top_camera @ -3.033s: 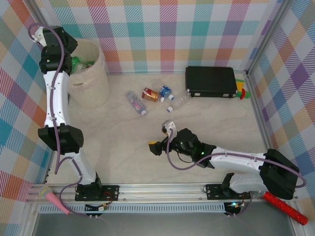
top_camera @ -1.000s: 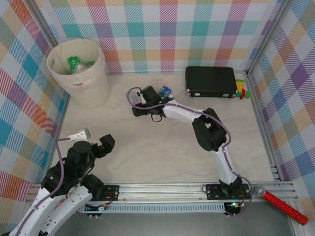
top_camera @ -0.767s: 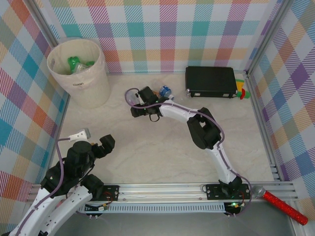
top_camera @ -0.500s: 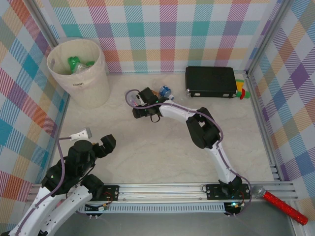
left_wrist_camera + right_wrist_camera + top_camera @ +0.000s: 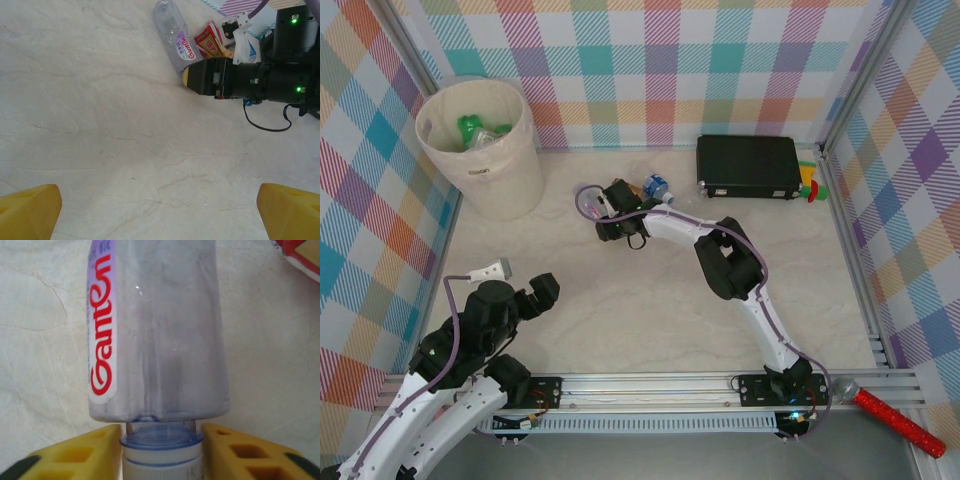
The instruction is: Put the plastic bottles in the bin
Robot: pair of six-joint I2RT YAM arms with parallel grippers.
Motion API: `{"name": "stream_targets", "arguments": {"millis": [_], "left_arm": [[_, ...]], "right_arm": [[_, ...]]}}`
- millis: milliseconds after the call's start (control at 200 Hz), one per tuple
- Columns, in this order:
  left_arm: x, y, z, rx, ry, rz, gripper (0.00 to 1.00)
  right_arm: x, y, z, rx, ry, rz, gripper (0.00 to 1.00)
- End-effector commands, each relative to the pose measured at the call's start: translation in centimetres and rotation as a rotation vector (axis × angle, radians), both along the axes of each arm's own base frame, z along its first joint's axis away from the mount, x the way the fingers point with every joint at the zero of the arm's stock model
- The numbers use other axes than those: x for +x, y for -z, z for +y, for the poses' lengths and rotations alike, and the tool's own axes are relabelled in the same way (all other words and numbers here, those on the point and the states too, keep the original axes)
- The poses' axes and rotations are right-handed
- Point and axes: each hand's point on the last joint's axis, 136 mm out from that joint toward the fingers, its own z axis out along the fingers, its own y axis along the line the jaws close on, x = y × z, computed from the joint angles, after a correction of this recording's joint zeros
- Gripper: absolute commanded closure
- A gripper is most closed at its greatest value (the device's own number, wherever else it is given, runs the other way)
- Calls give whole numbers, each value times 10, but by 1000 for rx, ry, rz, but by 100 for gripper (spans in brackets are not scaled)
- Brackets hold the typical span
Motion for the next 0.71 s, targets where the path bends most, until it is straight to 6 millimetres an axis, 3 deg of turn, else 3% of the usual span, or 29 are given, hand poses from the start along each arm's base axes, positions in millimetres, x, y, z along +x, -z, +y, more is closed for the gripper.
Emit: {"name": "stream_targets", "arguments": {"millis": [0,185,345,490,700], "left_arm": [[2,3,-6,-24,10,6,0],[4,3,-11,-49,19,2,0],[8,-1,-17,-83,19,-5,0],[11,0,-23,-119,24,4,0],[26,0,-56,-270,81,-19,0]], "right_arm": [[1,-7,5,23,-31,-20,61],[-17,-29,2,49,-66,-69,69],[-42,-59,-6,93,-79,-125,69],[-81,-81,-19,140,-103,-155,70],[-141,-112,-48,218,-127,-227,70]]}}
